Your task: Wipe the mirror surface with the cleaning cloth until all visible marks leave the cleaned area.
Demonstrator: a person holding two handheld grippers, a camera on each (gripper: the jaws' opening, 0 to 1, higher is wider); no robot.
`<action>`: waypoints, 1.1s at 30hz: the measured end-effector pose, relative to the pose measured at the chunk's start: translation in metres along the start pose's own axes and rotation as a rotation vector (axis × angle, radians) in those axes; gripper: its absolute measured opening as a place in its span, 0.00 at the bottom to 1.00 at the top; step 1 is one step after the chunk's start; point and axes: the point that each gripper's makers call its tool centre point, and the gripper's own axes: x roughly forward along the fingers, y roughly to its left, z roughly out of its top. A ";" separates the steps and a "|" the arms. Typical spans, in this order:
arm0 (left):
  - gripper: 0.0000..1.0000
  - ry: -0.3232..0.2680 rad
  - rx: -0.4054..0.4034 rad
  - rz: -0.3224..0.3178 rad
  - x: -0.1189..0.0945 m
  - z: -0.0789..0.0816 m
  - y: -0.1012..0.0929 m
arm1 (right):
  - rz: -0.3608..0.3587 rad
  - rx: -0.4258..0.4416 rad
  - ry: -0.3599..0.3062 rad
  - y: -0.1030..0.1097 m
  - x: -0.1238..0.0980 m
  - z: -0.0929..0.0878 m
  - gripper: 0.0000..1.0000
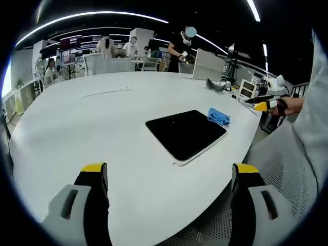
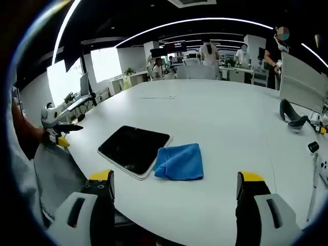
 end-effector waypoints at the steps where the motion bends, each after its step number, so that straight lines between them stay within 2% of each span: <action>1: 0.99 -0.004 0.005 0.006 -0.001 -0.001 0.001 | 0.006 0.007 -0.005 0.000 0.004 0.003 0.98; 4: 0.99 -0.024 0.017 0.021 -0.001 0.001 0.005 | 0.021 0.018 0.009 -0.001 0.017 0.002 0.98; 6: 0.99 -0.035 0.012 0.033 0.000 0.004 0.010 | 0.020 -0.043 0.024 -0.003 0.026 0.002 0.98; 7: 0.99 -0.031 0.020 0.029 0.001 0.004 0.010 | 0.008 -0.042 0.037 -0.007 0.027 0.000 0.98; 8: 0.99 -0.037 0.027 0.028 0.000 0.006 0.010 | 0.006 -0.020 0.039 -0.009 0.027 0.001 0.98; 9: 0.99 -0.045 0.039 0.033 -0.001 0.009 0.012 | -0.005 0.038 0.036 -0.011 0.025 0.002 0.98; 10: 0.99 -0.065 0.044 0.043 -0.003 0.014 0.017 | -0.038 0.078 0.005 -0.019 0.022 0.009 0.98; 13: 0.99 -0.053 0.036 0.036 -0.002 0.012 0.017 | -0.043 0.097 0.000 -0.025 0.019 0.015 0.96; 14: 0.99 -0.037 0.039 0.028 -0.001 0.009 0.016 | -0.040 0.097 0.002 -0.025 0.021 0.015 0.96; 18: 0.99 -0.042 0.039 0.032 -0.002 0.008 0.017 | -0.021 0.048 0.008 -0.016 0.025 0.015 0.98; 22: 0.99 -0.070 0.051 0.030 -0.006 0.012 0.016 | -0.033 0.008 0.022 -0.010 0.017 0.009 0.97; 25: 0.99 -0.081 0.078 0.038 -0.005 0.014 0.017 | -0.028 0.009 0.026 -0.007 0.010 0.001 0.97; 26: 0.99 -0.081 0.074 0.032 -0.005 0.015 0.016 | -0.026 0.008 0.027 -0.006 0.009 0.000 0.97; 29: 0.99 -0.038 -0.028 -0.012 -0.005 0.009 0.009 | -0.030 -0.004 0.026 -0.008 0.007 0.000 0.97; 30: 0.98 -0.041 -0.062 0.043 -0.013 0.017 0.020 | -0.029 -0.034 0.016 -0.010 0.005 0.003 0.96; 31: 0.96 -0.114 -0.068 0.107 -0.020 0.034 0.032 | -0.032 -0.055 0.009 -0.011 0.004 0.006 0.96; 32: 0.98 -0.224 -0.040 0.149 -0.030 0.057 0.044 | -0.033 -0.060 0.007 -0.011 0.001 0.009 0.97; 33: 0.99 -0.252 -0.066 0.171 -0.034 0.063 0.048 | -0.031 -0.057 0.006 -0.011 -0.001 0.011 0.98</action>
